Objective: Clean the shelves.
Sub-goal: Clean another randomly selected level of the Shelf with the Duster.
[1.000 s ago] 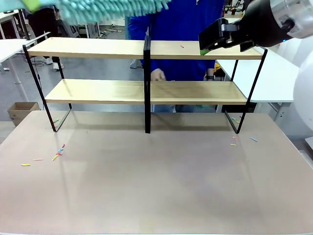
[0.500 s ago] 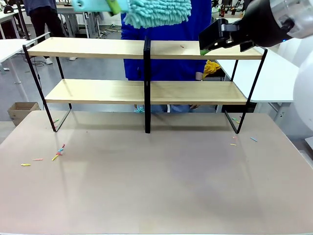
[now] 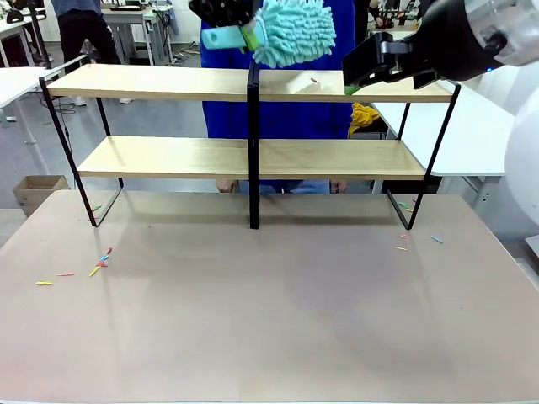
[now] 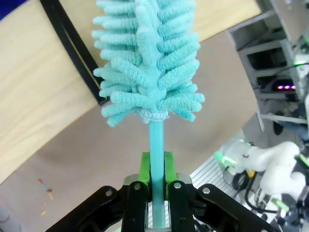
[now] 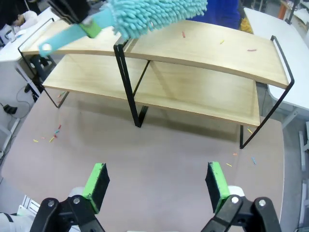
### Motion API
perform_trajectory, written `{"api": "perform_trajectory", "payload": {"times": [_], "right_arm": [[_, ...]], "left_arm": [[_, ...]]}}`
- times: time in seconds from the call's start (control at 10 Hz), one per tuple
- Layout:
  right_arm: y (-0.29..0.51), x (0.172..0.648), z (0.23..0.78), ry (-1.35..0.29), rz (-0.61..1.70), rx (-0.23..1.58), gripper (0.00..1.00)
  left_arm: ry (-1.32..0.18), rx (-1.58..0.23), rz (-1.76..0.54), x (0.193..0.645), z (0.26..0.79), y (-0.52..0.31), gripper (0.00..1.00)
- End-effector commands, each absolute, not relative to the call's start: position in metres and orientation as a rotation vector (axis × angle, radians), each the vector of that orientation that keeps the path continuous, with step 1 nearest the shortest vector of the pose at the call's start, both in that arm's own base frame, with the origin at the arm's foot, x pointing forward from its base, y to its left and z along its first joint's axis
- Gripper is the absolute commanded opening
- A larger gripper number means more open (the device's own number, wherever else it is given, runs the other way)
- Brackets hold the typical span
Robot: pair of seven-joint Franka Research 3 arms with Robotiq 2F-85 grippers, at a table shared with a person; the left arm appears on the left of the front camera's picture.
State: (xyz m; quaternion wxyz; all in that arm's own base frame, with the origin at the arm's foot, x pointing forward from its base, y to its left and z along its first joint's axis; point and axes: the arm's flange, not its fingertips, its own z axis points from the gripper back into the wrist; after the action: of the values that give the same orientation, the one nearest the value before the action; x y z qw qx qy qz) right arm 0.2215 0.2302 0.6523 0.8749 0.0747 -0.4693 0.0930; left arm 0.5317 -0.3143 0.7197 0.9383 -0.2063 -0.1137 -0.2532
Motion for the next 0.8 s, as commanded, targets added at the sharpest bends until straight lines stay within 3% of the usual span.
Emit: {"api": "perform_trajectory", "payload": {"times": [0.0,0.7], "right_arm": [[0.229,0.222,0.653,-0.980,0.192,0.158,1.00],[0.229,0.222,0.653,-0.980,0.192,0.158,1.00]], "left_arm": [[-0.227,-0.416,-0.475,0.547,0.728,-0.328,0.13],[-0.119,-0.475,-0.581,0.545,0.688,-0.359,0.13]]}}
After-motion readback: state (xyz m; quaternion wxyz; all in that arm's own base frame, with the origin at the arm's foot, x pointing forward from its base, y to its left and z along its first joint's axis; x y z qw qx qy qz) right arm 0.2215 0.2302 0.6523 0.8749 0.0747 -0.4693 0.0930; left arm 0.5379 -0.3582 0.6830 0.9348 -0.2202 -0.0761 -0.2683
